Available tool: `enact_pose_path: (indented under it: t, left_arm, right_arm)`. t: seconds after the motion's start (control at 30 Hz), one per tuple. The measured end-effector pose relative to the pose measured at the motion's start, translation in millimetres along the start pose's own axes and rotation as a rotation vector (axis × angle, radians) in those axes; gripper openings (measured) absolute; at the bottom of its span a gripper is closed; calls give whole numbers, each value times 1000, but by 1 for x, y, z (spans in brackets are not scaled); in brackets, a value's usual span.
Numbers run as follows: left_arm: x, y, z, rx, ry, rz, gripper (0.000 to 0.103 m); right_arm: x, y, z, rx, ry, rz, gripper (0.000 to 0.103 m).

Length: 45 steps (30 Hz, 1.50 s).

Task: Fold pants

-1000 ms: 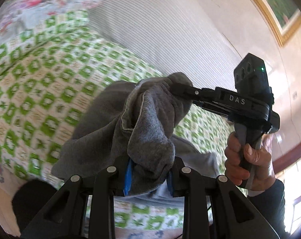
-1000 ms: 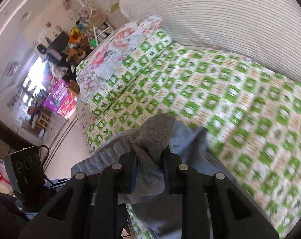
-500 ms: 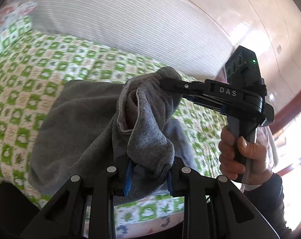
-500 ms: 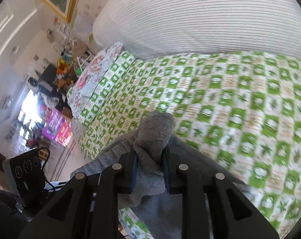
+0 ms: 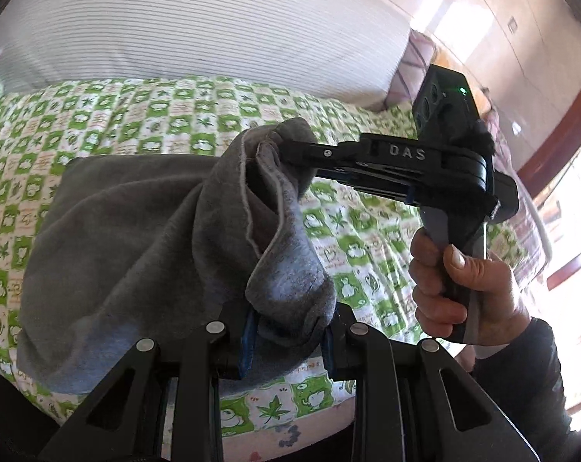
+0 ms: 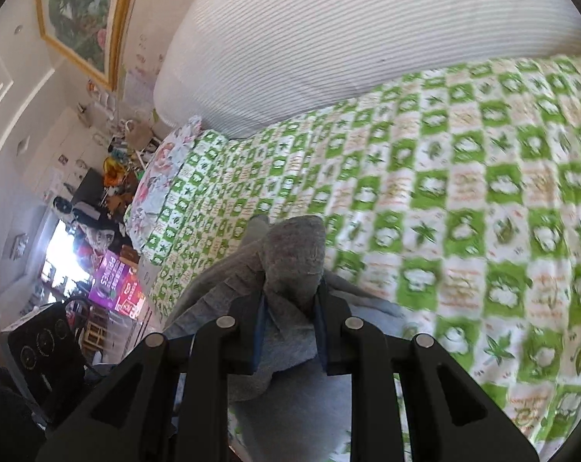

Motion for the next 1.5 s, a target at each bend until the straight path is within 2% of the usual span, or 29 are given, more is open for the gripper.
enact_pose_path:
  t: [0.23, 0.3, 0.37, 0.47, 0.53, 0.63, 0.83, 0.93, 1.13, 1.33, 1.5]
  left_arm:
    - [-11, -18, -27, 41, 46, -79, 25]
    - [-14, -20, -30, 45, 65, -92, 26]
    - [-16, -18, -27, 39, 65, -92, 26]
    - [-17, -16, -20, 11, 69, -95, 35]
    - [-20, -16, -13, -27, 75, -97, 37]
    - [-25, -14, 2, -61, 70, -113, 42]
    - [-33, 7, 36, -80, 40, -111, 51]
    - [-31, 23, 45, -73, 33, -101, 51]
    - [-16, 62, 55, -3, 15, -127, 54]
    - [24, 75, 57, 30, 31, -256, 58]
    - [50, 63, 32, -18, 134, -398, 59]
  right_arm:
    - [-17, -31, 5, 12, -34, -82, 23]
    - [-20, -33, 8, 20, -40, -94, 28]
    - [-22, -39, 13, 3, -47, -132, 44]
    - [-25, -45, 29, -10, -88, -174, 50]
    - [-28, -44, 41, -17, -114, -185, 51]
    - [-33, -34, 55, -27, -146, -182, 52]
    - [-47, 2, 67, -72, -172, -139, 53]
    - [-56, 23, 67, -73, -179, -116, 53]
    - [-76, 54, 58, -92, -167, -97, 53]
    - [-99, 88, 48, -180, -184, -54, 53]
    - [-108, 105, 36, -329, -185, 8, 53]
Point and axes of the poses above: each gripper's, at about its wrist camera, not at the fingertips, and z roughly against the way its jaws point, y to its left, x to its top, the point moved 4 cm from there along -z, roughly the way its jaws point, and after that the axes turned 8 degrees about y, right-handed, at the moved point
